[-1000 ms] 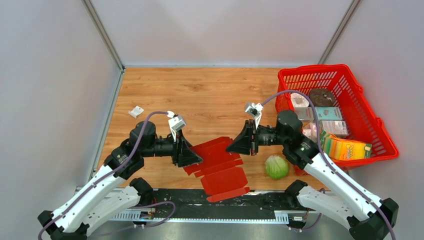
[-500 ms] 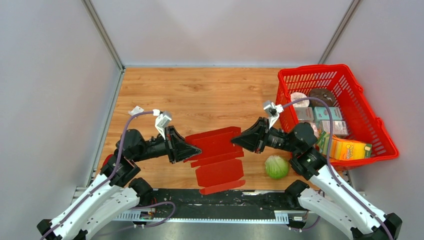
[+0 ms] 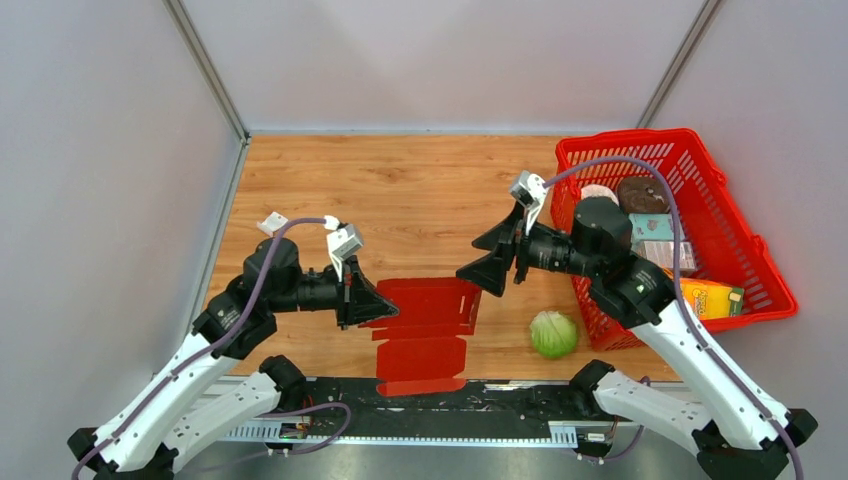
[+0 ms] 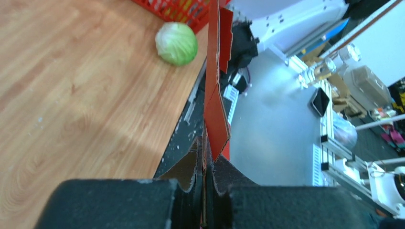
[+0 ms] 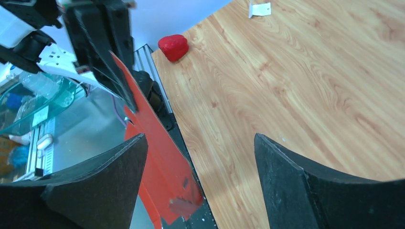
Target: Fold the paper box
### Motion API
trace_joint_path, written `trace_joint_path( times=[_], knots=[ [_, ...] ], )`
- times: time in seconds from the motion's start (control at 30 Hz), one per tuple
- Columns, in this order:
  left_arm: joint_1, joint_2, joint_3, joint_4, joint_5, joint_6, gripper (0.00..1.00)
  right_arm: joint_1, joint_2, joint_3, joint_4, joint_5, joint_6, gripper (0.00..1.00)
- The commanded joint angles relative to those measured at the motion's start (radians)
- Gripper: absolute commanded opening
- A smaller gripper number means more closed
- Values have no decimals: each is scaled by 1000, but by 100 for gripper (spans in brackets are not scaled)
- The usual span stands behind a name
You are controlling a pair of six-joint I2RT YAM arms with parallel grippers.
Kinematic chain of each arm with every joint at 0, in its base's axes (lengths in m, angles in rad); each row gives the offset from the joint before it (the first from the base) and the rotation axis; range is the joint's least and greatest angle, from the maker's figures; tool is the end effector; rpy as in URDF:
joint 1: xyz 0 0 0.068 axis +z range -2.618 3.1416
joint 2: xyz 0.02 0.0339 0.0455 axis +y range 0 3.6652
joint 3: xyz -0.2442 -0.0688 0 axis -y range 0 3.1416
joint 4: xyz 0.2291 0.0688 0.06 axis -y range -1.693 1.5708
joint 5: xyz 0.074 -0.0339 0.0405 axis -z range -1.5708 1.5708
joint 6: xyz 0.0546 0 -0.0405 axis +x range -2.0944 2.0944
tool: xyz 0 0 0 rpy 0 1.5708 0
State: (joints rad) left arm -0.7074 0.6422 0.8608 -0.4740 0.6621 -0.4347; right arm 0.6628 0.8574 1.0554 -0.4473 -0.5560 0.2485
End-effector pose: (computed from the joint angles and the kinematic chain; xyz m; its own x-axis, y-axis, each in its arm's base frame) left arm 0.0909 -0.1219 0.3384 -0.5804 0.0593 -0.8122 0.7941 0.2622 -0.5483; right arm 0.1318 0.1394 0.3723 -0.4162 -0.0599 -0.9073 -0.8496 0.3813 0.3646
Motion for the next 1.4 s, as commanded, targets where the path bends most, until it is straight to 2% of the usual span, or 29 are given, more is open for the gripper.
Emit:
trace_joint_path(
  times=[0.0, 0.13, 0.23, 0.27, 0.53, 0.63, 0.7, 0.73, 0.8, 0.83, 0.87, 0.9, 0.97, 1.0, 1.07, 1.1, 1.13, 1.2, 1.23, 1.3, 1.37],
  knots=[
    [-6, 45, 52, -90, 71, 82, 2, 30, 118, 159, -116, -91, -138, 84],
    [-6, 63, 79, -106, 68, 109, 2, 125, 222, 235, -174, -224, -201, 78],
    [-4, 99, 104, -101, 71, 117, 2, 132, 258, 221, -114, -327, -170, 71],
    [-4, 108, 113, -97, 80, 116, 2, 133, 264, 213, -66, -325, -158, 67],
    [-4, 160, 170, -100, 88, 157, 2, 132, 342, 224, -22, -358, -164, 47],
    [-4, 195, 224, -149, 48, 206, 0, 121, 370, 224, 21, -383, -161, 36],
    [0, 217, 271, -175, 34, 243, 0, 94, 384, 229, 64, -377, -135, 18],
    [9, 237, 283, -193, 36, 251, 0, 80, 400, 233, 91, -361, -121, 0],
    [68, 255, 310, -201, 54, 251, 3, 29, 416, 226, 145, -358, -59, 0],
    [95, 266, 316, -196, 53, 243, 11, 11, 439, 226, 200, -384, -37, 0],
    [162, 269, 325, -190, 44, 229, 32, -8, 453, 232, 215, -390, -17, 0],
    [201, 269, 326, -181, 13, 178, 43, -40, 469, 259, 222, -386, 9, 0],
    [287, 246, 308, -92, 16, 107, 57, -66, 530, 305, 202, -345, 17, 0],
    [345, 231, 307, -62, -46, 38, 64, -86, 557, 327, 190, -319, 14, 0],
    [367, 197, 343, -49, -199, 2, 70, -101, 603, 409, 154, -216, 15, 0],
    [367, 197, 368, -63, -355, -22, 70, -114, 652, 438, 150, -179, 26, 0],
    [367, 223, 394, -84, -404, -35, 70, -120, 678, 495, 131, -136, 43, 0],
    [365, 275, 489, -87, -420, -47, 70, -123, 750, 558, 114, -104, 49, 0],
    [365, 356, 526, -87, -401, -52, 70, -123, 773, 612, 99, -82, 49, 0],
    [359, 451, 665, -126, -401, -70, 62, -123, 811, 650, 87, -17, 52, 0],
    [321, 569, 797, -189, -459, -62, 60, -123, 822, 693, 68, 25, 51, 0]
  ],
)
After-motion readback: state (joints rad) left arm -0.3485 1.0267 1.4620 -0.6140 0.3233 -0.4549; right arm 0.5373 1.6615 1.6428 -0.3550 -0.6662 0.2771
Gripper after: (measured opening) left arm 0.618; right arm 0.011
